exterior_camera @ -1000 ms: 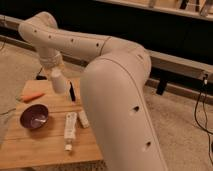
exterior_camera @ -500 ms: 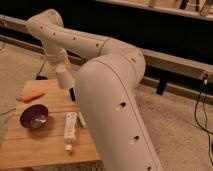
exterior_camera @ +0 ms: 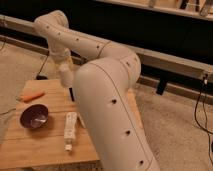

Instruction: Place the ceramic cup over the eraser

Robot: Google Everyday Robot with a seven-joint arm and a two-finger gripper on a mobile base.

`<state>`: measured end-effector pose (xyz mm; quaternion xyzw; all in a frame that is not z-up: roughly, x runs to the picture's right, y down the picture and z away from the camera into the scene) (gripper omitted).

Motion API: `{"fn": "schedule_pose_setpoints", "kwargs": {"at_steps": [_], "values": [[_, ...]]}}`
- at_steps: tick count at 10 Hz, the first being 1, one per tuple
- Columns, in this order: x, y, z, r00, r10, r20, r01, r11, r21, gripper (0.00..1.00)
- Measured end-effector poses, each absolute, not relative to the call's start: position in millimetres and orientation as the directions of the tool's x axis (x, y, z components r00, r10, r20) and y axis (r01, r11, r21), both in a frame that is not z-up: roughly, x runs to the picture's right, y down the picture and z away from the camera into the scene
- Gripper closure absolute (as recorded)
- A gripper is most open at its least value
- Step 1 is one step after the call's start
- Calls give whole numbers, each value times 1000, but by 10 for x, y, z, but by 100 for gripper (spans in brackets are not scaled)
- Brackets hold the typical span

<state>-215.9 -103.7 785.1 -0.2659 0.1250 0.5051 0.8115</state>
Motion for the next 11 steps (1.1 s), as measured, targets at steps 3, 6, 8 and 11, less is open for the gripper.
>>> {"fn": "schedule_pose_setpoints", "kwargs": {"at_steps": [3, 6, 8, 11], "values": [[-2138, -1028, 7941, 461, 743, -485, -886, 351, -304, 100], [-2102, -981, 7947, 467, 725, -506, -884, 364, -294, 100], [-2130, -909, 7969, 475, 713, -515, -879, 367, -304, 100], [-2252, -855, 8028, 492, 711, -502, -869, 365, -334, 100]]}}
